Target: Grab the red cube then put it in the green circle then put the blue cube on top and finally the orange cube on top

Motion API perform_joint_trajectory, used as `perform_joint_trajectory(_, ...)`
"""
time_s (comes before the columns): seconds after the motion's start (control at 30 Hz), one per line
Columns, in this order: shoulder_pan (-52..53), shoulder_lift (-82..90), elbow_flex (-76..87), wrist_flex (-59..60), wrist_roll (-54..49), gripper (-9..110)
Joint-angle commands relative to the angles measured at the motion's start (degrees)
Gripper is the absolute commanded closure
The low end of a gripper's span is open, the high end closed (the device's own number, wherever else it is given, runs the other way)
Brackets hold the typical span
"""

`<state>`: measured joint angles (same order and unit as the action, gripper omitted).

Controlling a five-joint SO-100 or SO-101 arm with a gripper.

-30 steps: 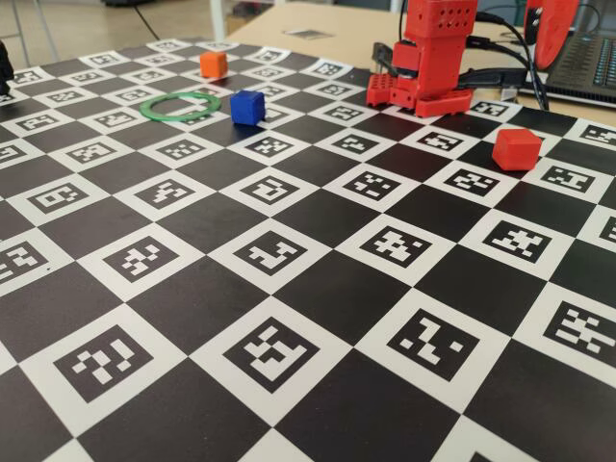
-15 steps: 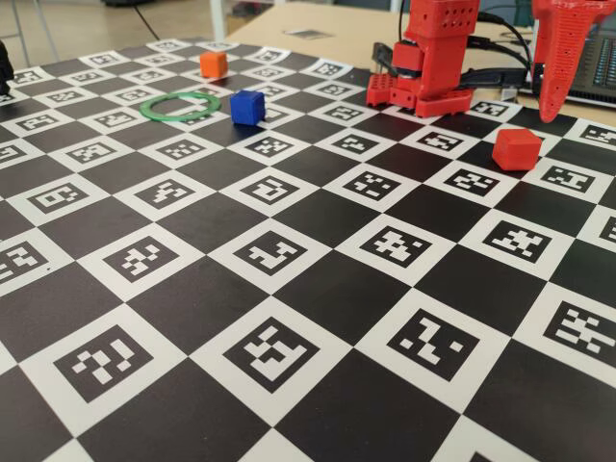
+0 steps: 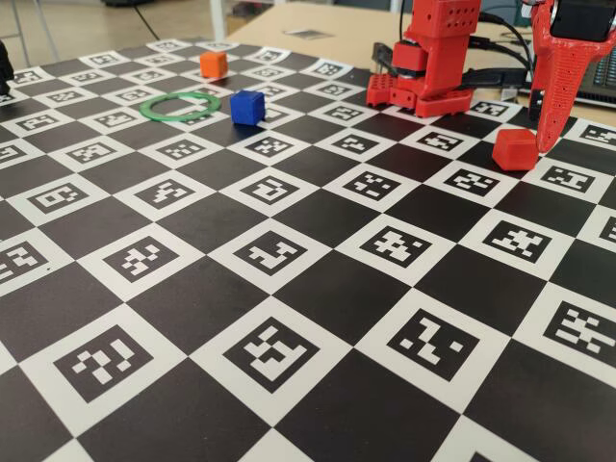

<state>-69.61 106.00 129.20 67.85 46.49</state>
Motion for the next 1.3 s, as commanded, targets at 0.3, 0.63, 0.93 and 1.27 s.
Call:
perform_joint_trajectory(0.3,-0.4,4.5,5.4,-7.1,-0.4,57)
perform_joint_trajectory(0.63,1.3,8.4,8.3,-8.6,-3.1,58)
perform_joint_trajectory(0.93,4.0,9.8,9.9,-9.6,-5.0,59)
perform_joint_trajectory(1.27,4.4,9.8,11.8,-11.4,-7.6,60)
